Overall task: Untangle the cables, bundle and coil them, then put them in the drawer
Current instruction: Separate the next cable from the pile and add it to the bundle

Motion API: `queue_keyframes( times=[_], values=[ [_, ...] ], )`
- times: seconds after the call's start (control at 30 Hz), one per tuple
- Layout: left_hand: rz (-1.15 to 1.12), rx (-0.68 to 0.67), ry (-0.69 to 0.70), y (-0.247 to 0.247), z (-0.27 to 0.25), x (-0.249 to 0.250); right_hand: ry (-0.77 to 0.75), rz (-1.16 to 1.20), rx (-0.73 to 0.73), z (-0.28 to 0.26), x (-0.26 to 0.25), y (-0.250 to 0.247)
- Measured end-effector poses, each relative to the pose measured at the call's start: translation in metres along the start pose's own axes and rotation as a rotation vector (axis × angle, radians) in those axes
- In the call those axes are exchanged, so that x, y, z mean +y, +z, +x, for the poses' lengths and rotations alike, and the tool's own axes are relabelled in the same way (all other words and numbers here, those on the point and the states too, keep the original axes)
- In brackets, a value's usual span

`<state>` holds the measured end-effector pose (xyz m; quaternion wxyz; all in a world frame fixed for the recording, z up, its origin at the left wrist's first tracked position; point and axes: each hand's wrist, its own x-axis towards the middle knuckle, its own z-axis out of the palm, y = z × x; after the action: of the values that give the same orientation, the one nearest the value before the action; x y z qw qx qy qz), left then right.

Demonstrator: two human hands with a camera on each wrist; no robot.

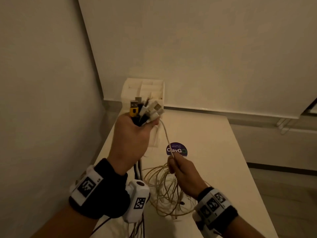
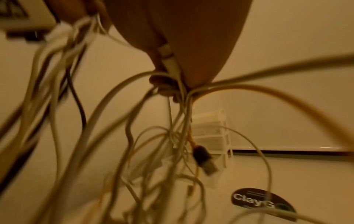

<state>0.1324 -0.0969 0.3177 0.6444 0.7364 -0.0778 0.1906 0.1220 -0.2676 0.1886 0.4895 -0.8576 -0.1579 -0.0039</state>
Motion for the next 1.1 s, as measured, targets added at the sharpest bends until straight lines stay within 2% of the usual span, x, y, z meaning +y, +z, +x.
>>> queue_keyframes(
  times=[0.1, 0.23, 0.37, 0.47, 0.57, 0.7, 0.8, 0.87, 0.93, 0.97, 1.03, 1.1],
  values=[
    [-0.069, 0.036, -0.03, -0.015, 0.002, -0.002, -0.019, -0.048, 0.003, 0.0, 0.016, 0.001],
    [-0.194, 0.158, -0.067, -0.036, -0.002, 0.001, -0.147, -0.232, -0.163, 0.008, 0.018, -0.008],
    [-0.34, 0.229, -0.013, -0.057, -0.005, 0.018, -0.097, -0.461, -0.29, 0.01, 0.046, -0.014],
    [-0.351, 0.271, 0.035, -0.065, -0.006, 0.023, -0.004, -0.526, -0.162, 0.009, 0.062, -0.016],
    [-0.284, 0.316, -0.014, -0.065, -0.01, 0.016, 0.047, -0.495, -0.068, 0.015, 0.067, -0.018],
    [-0.074, 0.286, -0.132, -0.066, -0.011, -0.002, -0.023, -0.244, -0.01, 0.024, 0.059, -0.032],
    [0.026, 0.303, -0.193, -0.064, -0.015, -0.004, 0.145, -0.155, 0.175, 0.035, 0.056, -0.045],
    [0.056, 0.321, -0.208, -0.063, -0.016, -0.003, 0.277, 0.009, 0.34, 0.042, 0.053, -0.052],
    [0.071, 0.328, -0.198, -0.064, -0.016, -0.002, 0.31, 0.207, 0.353, 0.048, 0.044, -0.056],
    [0.074, 0.318, -0.195, -0.064, -0.017, -0.001, 0.308, 0.218, 0.336, 0.049, 0.041, -0.056],
    [0.087, 0.288, -0.187, -0.066, -0.016, -0.005, 0.307, 0.094, 0.298, 0.05, 0.04, -0.055],
    [0.094, 0.273, -0.179, -0.068, -0.015, -0.007, 0.306, 0.109, 0.348, 0.051, 0.039, -0.055]
  ],
)
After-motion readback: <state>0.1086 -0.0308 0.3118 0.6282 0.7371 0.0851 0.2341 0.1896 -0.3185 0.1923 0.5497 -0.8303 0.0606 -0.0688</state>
